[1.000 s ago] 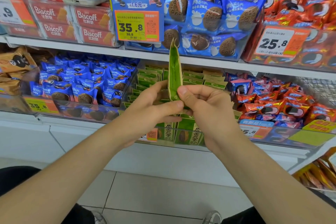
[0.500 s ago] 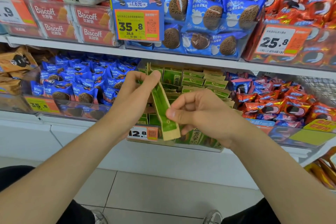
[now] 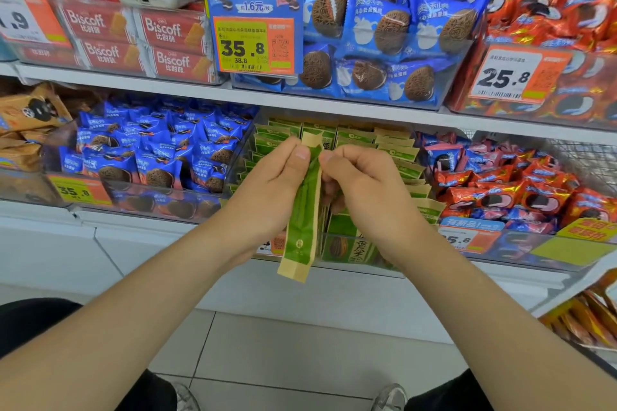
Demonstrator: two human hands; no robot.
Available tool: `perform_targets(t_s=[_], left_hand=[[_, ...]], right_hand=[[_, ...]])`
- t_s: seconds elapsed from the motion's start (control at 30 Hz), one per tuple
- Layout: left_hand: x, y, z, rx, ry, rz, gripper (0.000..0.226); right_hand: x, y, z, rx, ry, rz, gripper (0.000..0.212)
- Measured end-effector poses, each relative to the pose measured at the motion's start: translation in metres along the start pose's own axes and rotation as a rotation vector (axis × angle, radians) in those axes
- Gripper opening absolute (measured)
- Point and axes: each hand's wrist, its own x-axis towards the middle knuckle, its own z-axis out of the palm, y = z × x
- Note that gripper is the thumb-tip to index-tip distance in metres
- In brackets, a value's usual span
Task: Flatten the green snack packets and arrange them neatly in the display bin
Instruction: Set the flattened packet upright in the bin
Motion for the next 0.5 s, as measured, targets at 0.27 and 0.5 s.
perform_targets(t_s=[0.27,0.5], left_hand=[[0.002,0.002,-0.014,-0.035,-0.087,-0.057,0.035],[0.000,0.009,-0.013,0.058,-0.212,-0.096,0.043]], right_hand=[[0.004,0.001,-0.022,-0.204,0.052,-0.104,0.025],[0.009,0.005,-0.037,-0.284,0.022,-0.235,0.015]])
